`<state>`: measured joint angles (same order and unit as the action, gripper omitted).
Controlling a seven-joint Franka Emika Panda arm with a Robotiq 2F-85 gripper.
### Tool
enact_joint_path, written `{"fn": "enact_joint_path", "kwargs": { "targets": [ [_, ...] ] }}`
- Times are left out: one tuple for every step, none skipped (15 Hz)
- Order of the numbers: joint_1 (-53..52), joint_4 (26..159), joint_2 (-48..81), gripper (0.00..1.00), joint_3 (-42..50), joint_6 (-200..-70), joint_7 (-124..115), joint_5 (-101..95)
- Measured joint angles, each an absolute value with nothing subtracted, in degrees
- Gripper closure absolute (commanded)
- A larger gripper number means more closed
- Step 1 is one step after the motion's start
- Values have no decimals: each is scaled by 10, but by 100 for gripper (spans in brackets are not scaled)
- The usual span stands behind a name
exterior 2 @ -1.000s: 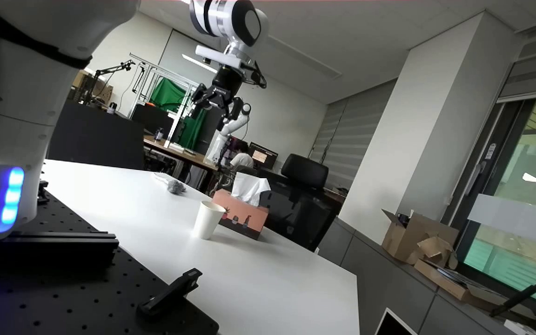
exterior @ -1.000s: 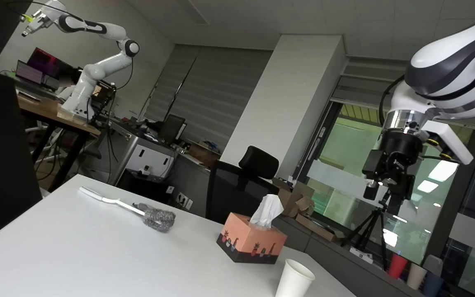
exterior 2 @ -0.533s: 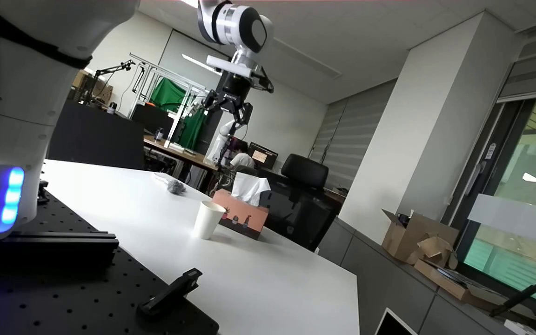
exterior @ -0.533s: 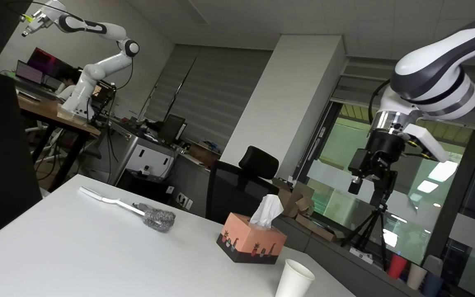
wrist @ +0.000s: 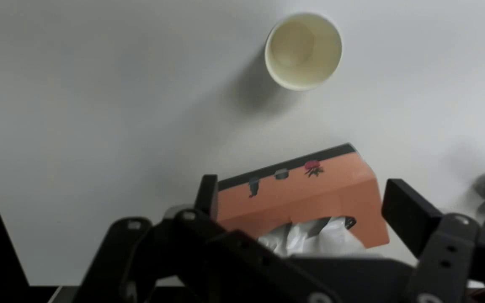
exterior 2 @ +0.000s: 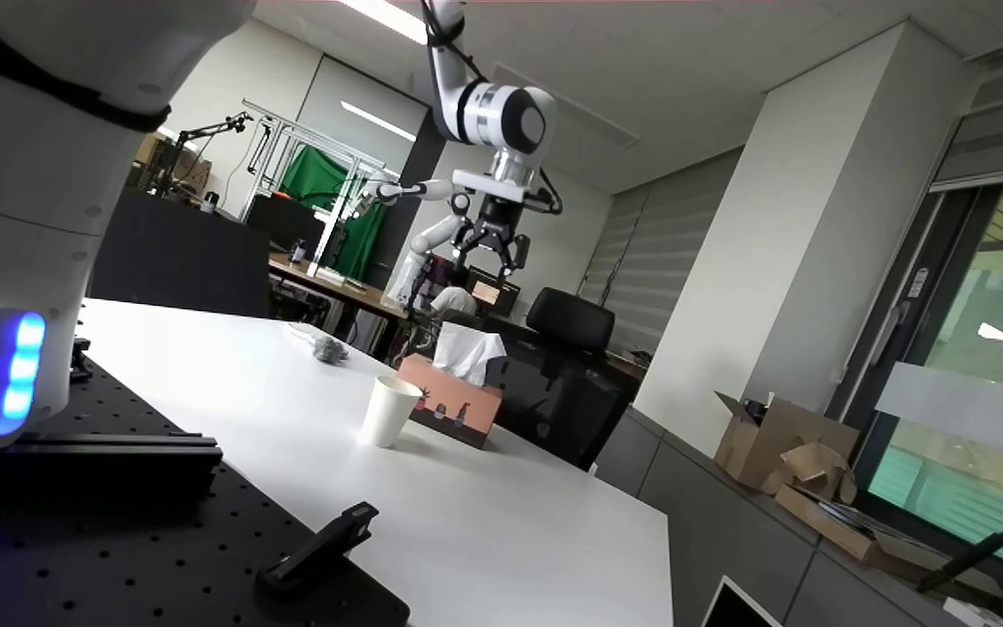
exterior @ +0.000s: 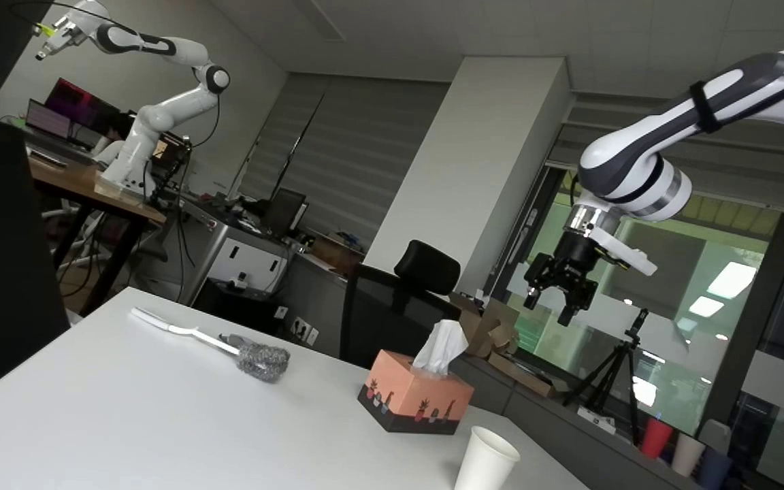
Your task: Pull out a tissue from the box and put it on the table
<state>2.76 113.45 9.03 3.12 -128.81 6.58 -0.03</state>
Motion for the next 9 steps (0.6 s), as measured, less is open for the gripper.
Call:
{"fn": "enact_joint_path", "kwargs": {
  "targets": [
    [29,1101,117,0,33,-1297,56,-1],
    [30,1068,143,0,35,-1303,45,-1],
    [30,1035,168,0,35,-1306,30,-1],
    [29,1002,193,0,35,-1304,18,-1],
    [28,971,216,0,35,-1294,9,-1],
    [26,944,235,0,35,-1282,4,-1],
    [26,926,250,0,35,-1276,1,-1],
    [25,915,258,0,35,-1273,0,-1],
    [25,910,262,0,35,-1272,0,-1]
  ]
}}
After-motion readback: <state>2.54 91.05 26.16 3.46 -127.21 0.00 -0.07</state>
